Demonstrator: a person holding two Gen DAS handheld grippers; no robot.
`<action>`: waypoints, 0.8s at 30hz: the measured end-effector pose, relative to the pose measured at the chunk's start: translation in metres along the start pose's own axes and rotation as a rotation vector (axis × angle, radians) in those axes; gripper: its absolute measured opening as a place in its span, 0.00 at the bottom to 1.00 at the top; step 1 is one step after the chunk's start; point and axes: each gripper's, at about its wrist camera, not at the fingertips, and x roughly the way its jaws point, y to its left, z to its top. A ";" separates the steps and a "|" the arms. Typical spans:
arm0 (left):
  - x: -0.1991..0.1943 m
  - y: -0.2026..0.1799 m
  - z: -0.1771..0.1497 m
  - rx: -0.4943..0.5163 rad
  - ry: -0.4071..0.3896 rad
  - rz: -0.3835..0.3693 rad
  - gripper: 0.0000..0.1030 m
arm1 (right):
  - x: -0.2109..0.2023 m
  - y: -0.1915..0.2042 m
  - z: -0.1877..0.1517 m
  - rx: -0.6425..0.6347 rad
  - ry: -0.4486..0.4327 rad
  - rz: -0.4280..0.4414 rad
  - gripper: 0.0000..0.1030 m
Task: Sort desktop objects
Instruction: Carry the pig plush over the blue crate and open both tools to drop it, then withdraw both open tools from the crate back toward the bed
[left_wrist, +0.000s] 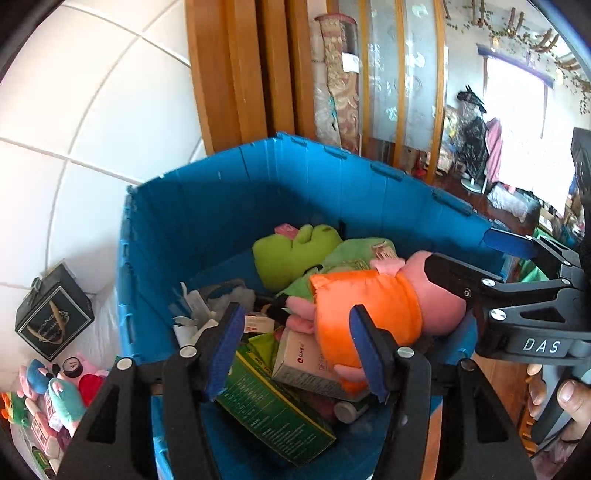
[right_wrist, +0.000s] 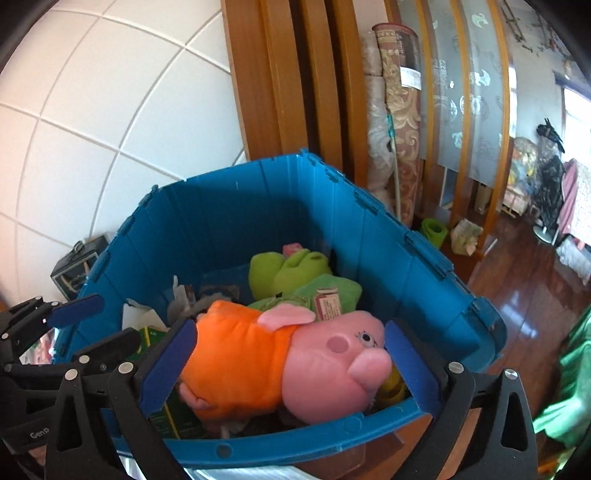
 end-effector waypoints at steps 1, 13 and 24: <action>-0.007 0.002 -0.002 -0.016 -0.016 0.004 0.56 | -0.004 0.002 0.000 -0.006 -0.010 0.001 1.00; -0.081 0.071 -0.051 -0.233 -0.203 0.139 0.56 | -0.046 0.057 -0.010 -0.046 -0.157 0.062 1.00; -0.128 0.169 -0.116 -0.373 -0.207 0.354 0.56 | -0.048 0.174 -0.021 -0.164 -0.198 0.248 1.00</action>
